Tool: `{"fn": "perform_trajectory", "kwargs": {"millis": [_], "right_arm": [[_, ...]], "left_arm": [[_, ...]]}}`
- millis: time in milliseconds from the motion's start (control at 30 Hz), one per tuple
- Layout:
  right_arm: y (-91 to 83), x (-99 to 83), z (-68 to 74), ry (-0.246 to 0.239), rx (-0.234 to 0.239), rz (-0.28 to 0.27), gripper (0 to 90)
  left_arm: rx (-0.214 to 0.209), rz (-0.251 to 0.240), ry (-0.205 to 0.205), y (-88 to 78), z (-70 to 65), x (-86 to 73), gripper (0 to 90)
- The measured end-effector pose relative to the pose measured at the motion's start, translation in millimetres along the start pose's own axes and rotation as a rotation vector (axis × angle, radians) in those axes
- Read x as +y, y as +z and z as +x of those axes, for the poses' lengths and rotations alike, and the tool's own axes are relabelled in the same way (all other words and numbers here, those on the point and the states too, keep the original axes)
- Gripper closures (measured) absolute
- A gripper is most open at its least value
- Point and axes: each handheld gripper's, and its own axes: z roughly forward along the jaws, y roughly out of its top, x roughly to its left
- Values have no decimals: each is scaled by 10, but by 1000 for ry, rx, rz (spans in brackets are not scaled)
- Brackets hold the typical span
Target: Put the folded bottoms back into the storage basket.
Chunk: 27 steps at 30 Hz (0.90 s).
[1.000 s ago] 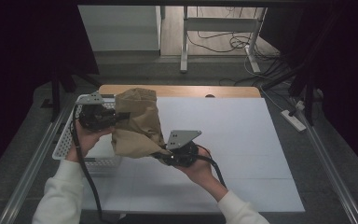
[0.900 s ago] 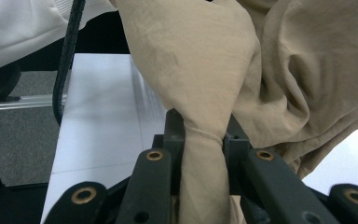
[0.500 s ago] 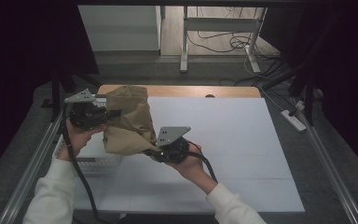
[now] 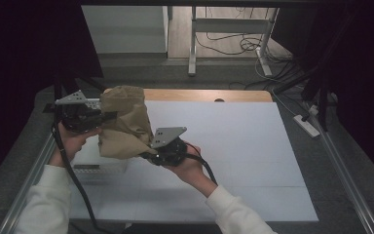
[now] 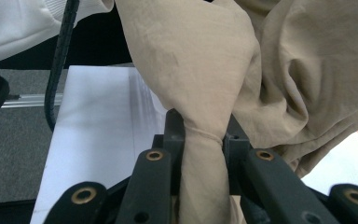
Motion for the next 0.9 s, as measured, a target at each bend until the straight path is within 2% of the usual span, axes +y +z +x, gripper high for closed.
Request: {"fn": "perform_trajectory", "kwargs": {"millis": [333,900], "right_arm": [[176,96,-40,3,5,-5,769],[352,151,-68,11,18,-12,769]], "left_arm": [[30,17,-22,-64,141,-35,768],[56,38,-36,-136,254,-116,768]]}}
